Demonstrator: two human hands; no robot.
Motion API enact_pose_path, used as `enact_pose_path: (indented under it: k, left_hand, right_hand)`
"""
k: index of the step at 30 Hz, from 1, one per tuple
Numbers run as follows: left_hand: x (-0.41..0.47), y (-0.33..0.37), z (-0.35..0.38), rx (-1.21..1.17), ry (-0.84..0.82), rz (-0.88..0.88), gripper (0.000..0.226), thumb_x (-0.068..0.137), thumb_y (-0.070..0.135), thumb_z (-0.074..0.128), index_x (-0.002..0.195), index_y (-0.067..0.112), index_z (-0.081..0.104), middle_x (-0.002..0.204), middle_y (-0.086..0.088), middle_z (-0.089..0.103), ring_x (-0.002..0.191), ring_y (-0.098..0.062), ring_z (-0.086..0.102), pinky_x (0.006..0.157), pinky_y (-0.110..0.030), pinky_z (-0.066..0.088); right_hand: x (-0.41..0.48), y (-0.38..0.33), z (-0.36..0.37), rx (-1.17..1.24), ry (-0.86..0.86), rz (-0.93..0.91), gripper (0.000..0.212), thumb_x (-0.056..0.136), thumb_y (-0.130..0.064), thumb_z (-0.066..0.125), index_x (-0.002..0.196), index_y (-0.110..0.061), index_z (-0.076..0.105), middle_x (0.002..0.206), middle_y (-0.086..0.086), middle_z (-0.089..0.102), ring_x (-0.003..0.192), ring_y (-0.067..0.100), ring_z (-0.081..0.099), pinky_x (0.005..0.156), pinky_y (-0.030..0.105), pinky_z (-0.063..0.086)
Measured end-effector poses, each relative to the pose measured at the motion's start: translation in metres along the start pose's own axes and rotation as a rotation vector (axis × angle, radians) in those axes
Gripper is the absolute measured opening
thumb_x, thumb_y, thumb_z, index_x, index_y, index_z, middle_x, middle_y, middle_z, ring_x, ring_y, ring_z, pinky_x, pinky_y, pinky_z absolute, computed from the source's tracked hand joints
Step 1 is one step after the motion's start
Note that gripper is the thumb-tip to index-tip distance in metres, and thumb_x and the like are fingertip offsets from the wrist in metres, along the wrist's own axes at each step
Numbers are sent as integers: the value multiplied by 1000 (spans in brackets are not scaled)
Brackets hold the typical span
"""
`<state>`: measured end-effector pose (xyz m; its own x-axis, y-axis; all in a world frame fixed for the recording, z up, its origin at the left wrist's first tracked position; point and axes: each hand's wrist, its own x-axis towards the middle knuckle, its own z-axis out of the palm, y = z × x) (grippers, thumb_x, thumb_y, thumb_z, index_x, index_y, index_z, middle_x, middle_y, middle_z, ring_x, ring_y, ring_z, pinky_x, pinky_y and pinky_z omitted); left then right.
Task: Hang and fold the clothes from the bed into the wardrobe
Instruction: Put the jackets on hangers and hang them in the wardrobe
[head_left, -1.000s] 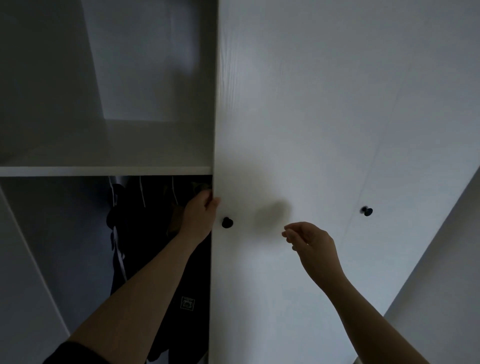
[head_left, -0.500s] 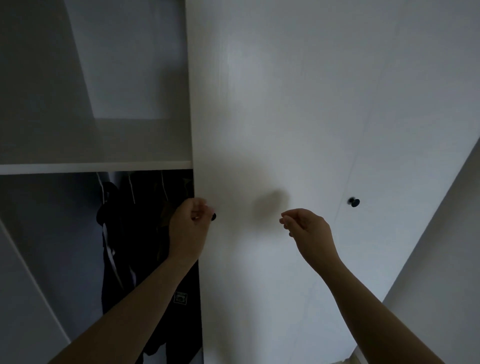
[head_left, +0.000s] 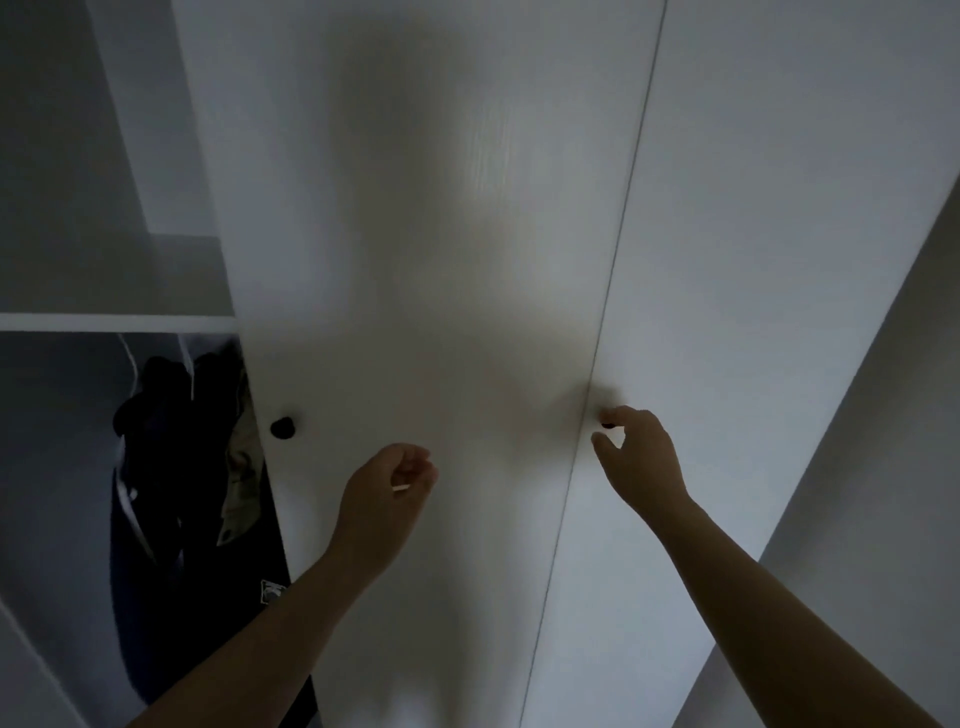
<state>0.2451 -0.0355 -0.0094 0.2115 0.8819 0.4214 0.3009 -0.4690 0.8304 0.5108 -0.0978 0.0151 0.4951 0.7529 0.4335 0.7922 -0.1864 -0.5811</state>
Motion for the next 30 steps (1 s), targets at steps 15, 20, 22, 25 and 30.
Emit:
enact_pose_path:
  k: [15,20,22,25,30]
  left_hand:
    - [-21,32,73,145,23,-56,11,89,12,63,99,15,67,90,6,67,82,1,60,66,-1,39]
    - [-23,33,82,133,-9,-31,10,88,9,65,97,12,68,86,7,66,78,1,60,66,-1,40]
    - [-23,35,87,124,-39,-24,10,88,10,65,97,13,68,84,12,64,76,5,58,66,0,39]
    - [-24,39,93,103,-89,-12,10,89,13,64,98,15,68,84,14,63,76,6,57,65,0,38]
    - [-29,47,110,90,-204,77,11,92,17,61,101,21,64,89,17,61,79,7,57,67,3,38]
  right_hand:
    - [36,57,3,-10,-163,-119,33,88,-11,60,120,-10,52,118,6,51,85,16,52,73,26,43]
    - [5,64,-4,63,-33,-132,18,88,-18,62,105,-18,55,102,-5,53,71,7,50,60,15,36]
    - [-9,69,-15,68,5,-134,13,88,-23,64,99,-22,56,95,-9,54,70,4,52,60,12,35]
    - [-30,73,-30,95,32,-104,11,88,-29,66,91,-25,56,87,-12,56,69,3,55,61,11,37]
    - [-61,86,-58,87,46,-27,17,85,-45,66,87,-32,54,85,-17,56,66,5,58,62,14,44]
